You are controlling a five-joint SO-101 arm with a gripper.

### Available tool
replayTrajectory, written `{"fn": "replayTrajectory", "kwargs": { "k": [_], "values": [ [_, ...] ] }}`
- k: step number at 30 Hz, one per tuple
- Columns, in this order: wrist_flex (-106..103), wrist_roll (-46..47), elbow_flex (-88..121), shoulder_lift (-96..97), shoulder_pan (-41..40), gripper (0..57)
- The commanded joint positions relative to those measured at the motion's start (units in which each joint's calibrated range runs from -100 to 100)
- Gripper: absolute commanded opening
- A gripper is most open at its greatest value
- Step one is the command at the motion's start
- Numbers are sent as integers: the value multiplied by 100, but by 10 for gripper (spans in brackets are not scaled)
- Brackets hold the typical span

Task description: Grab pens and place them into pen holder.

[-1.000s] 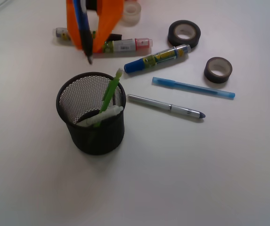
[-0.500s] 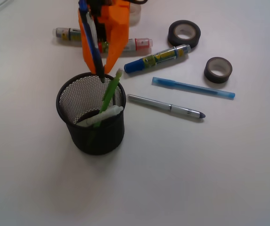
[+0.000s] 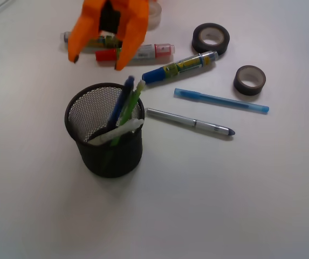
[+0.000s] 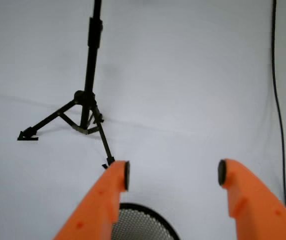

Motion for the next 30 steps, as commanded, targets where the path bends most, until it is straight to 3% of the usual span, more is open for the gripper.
{"fn": "replayTrajectory", "kwargs": {
  "k": [1, 9, 17, 30],
  "values": [
    [2479, 938, -1522, -877, -353, 209],
    [6985, 2291, -3162, -1106, -1467, 209],
    [7886, 2291, -3524, 407, -1938, 209],
    [10248, 2305, -6323, 3169, -1998, 208]
  ]
}}
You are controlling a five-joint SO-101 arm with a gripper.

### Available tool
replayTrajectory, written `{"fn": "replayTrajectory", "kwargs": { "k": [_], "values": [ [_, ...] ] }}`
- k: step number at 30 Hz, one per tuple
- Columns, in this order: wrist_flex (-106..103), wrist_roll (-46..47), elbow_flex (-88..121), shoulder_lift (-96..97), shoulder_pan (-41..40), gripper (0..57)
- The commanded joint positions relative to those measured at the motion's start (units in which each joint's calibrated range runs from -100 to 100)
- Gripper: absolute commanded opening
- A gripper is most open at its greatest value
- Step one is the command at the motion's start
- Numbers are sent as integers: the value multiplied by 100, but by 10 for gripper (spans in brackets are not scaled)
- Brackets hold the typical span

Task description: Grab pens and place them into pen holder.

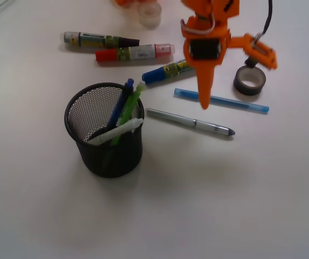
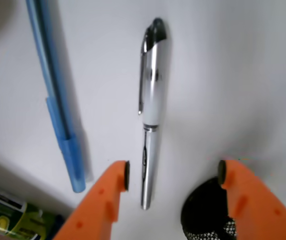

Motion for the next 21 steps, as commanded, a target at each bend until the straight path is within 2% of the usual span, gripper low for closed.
{"fn": "replayTrajectory", "kwargs": {
  "k": [1, 11, 16, 18, 21],
  "values": [
    [496, 5, -1096, 800, -44, 208],
    [1240, -63, -3152, 2746, -22, 208],
    [1275, -103, -3433, 3231, 0, 200],
    [1283, -137, -3442, 3333, 53, 147],
    [1301, -73, -3397, 3384, 75, 9]
  ]
}}
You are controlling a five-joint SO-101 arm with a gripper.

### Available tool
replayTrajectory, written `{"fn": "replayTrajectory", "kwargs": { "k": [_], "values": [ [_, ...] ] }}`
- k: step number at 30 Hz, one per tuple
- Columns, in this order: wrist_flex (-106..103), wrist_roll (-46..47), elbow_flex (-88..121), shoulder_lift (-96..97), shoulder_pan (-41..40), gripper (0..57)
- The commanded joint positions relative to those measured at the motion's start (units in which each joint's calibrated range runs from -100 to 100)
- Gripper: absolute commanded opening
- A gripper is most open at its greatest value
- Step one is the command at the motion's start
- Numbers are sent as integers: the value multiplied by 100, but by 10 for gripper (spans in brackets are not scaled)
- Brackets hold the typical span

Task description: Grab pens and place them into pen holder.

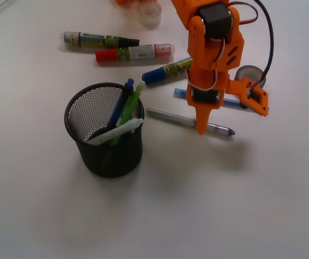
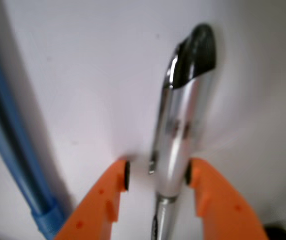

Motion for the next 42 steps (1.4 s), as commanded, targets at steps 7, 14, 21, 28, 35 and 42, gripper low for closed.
{"fn": "replayTrajectory", "kwargs": {
  "k": [7, 14, 21, 28, 35, 42],
  "values": [
    [285, 34, -10, -470, 128, 3],
    [355, -93, 606, -2934, 210, 3],
    [-1518, -430, 3079, -5280, 636, 3],
    [-5402, -1460, 4501, -6198, 1062, 3],
    [-7721, -2237, 5561, -6266, 1645, 3],
    [-10827, -2803, 7907, -6283, 2004, 3]
  ]
}}
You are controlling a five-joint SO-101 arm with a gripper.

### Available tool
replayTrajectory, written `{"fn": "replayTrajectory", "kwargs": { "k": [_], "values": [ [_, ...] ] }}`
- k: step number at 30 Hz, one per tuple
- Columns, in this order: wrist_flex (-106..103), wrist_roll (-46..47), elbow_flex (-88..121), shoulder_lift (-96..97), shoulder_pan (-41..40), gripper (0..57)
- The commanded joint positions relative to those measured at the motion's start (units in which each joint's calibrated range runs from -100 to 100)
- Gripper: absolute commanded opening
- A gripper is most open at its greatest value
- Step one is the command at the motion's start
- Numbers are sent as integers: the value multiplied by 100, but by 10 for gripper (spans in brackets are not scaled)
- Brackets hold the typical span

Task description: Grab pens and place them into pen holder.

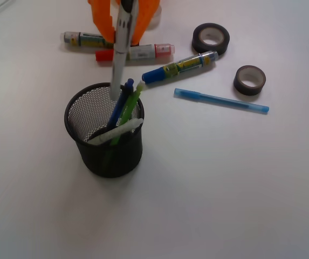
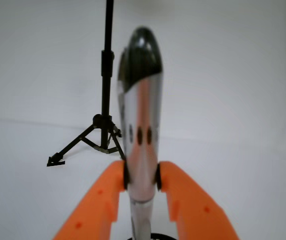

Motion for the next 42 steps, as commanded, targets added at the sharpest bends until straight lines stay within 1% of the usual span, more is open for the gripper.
{"fn": "replayTrajectory", "kwargs": {
  "k": [1, 5, 10, 11, 12, 14, 15, 17, 19, 22, 25, 29, 33, 38, 42],
  "values": [
    [-1993, -264, 1288, -290, 192, 3],
    [-2824, -357, 2085, -214, 289, 3],
    [-2964, -337, 2465, -205, 349, 6],
    [-2964, -332, 2492, -205, 341, 21],
    [-2955, -322, 2529, -205, 311, 89],
    [-2955, -322, 2529, -205, 296, 157],
    [-2955, -322, 2529, -205, 266, 177],
    [-2955, -322, 2520, -205, 252, 201],
    [-2946, -244, 2438, -256, 244, 208],
    [-2859, 249, 2094, -341, 229, 209],
    [-1853, 855, 1623, -715, 20, 209],
    [492, 1753, 971, -1438, -496, 209],
    [2758, 2535, 237, -1769, -1102, 207],
    [5479, 2696, -334, -1472, -1775, 206],
    [6538, 2598, -542, -656, -2163, 206]
  ]
}}
